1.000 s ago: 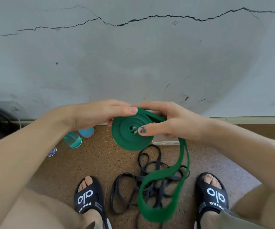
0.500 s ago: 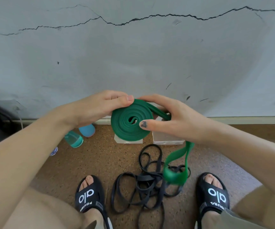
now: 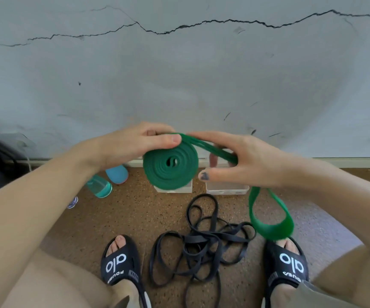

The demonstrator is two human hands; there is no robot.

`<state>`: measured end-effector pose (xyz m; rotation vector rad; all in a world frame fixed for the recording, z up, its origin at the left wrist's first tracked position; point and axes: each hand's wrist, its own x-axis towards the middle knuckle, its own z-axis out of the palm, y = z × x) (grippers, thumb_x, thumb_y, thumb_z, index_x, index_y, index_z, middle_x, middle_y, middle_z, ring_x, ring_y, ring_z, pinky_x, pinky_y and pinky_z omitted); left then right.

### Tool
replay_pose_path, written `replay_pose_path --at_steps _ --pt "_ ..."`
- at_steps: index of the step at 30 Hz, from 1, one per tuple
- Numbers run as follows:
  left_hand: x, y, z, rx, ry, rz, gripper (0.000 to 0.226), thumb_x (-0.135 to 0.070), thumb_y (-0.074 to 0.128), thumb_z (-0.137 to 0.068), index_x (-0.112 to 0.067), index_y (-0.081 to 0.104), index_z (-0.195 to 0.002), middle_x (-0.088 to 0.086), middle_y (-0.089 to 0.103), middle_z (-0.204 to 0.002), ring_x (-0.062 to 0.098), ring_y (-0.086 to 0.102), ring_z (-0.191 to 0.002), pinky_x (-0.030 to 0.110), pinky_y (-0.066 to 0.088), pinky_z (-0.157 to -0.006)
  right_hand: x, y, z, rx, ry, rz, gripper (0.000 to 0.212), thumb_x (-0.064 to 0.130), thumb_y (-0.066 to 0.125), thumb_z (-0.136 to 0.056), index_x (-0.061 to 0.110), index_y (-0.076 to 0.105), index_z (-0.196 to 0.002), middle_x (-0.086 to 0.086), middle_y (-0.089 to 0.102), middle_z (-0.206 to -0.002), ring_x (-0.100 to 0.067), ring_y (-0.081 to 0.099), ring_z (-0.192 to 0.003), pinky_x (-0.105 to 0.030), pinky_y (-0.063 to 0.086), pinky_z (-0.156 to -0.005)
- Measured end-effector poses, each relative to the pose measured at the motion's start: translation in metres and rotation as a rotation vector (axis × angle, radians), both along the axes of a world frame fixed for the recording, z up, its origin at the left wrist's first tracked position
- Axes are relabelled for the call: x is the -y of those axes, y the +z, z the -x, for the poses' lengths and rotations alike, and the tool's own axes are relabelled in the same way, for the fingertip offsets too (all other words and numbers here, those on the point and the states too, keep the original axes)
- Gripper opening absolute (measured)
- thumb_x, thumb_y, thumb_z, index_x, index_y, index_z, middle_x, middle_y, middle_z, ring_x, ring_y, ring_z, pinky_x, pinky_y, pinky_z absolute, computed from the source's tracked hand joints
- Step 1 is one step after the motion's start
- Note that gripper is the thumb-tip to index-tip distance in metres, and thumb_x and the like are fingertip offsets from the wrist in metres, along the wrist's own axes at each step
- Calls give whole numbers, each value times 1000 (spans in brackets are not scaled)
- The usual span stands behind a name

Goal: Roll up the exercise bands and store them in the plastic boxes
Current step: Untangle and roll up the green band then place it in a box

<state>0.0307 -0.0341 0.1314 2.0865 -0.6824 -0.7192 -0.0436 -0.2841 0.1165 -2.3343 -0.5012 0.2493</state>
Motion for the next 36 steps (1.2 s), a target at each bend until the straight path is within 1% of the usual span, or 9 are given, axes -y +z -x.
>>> replay_pose_path --at_steps 4,10,13,16,18,21,26,32,36 --pt "-10 -2 -5 -25 110 88 42 -44 56 -100 -9 68 -119 8 74 -113 22 70 -108 33 54 -94 -3 -1 1 -21 -57 -140 60 57 62 -91 51 42 -147 14 69 -105 5 65 -92 -12 46 -77" --pt "-1 -19 5 -169 62 27 49 -44 50 -92 -10 61 -125 8 73 -115 23 72 -105 39 56 -87 -14 -21 12 -89 -124 -345 43 25 67 -99 32 58 -141 14 72 -124 -2 67 -114 -36 55 -101" --pt "4 -12 10 -174 -70 -56 49 -47 51 -97 -22 58 -138 -3 70 -128 15 68 -116 38 57 -97 -16 -12 12 -231 -23 -418 42 9 59 -102 20 57 -143 21 74 -95 12 68 -75 -9 52 -67" --pt "13 -4 12 -153 -114 -48 45 -43 50 -104 -27 53 -146 -11 62 -141 5 60 -128 31 48 -110 -18 -8 7 -330 15 -447 42 13 57 -103 27 57 -143 25 61 -60 1 51 -47 -11 35 -48" --pt "14 -4 12 -182 -89 -29 46 -46 52 -103 -26 55 -144 -5 65 -139 14 61 -128 43 46 -113 -18 -7 4 -365 10 -443 40 23 60 -102 38 60 -140 20 58 -60 -7 37 -51 -25 28 -49" --pt "8 -7 9 -172 -41 -6 41 -50 56 -99 -26 65 -131 5 71 -127 29 66 -120 62 45 -108 -13 -2 3 -278 -49 -319 46 34 65 -98 45 55 -141 23 71 -83 1 56 -56 -13 41 -55" --pt "-7 -5 2 -161 33 63 38 -41 53 -97 -15 68 -121 5 74 -117 23 70 -112 39 54 -98 8 10 -4 -135 -104 -94 69 75 60 -72 68 43 -138 17 73 -108 7 68 -97 -34 52 -99" --pt "2 -11 3 -215 122 185 46 -41 54 -100 -9 62 -132 10 72 -125 25 69 -115 29 59 -83 -19 -10 14 -156 -124 -447 58 34 78 -90 38 52 -142 16 70 -123 -3 66 -115 -32 55 -98" --pt "3 -12 2 -301 98 103 55 -48 52 -94 -13 59 -136 11 68 -130 34 64 -121 49 57 -95 -26 -19 15 -121 -141 -494 55 19 77 -91 30 55 -141 11 71 -122 -8 68 -113 -37 58 -97"
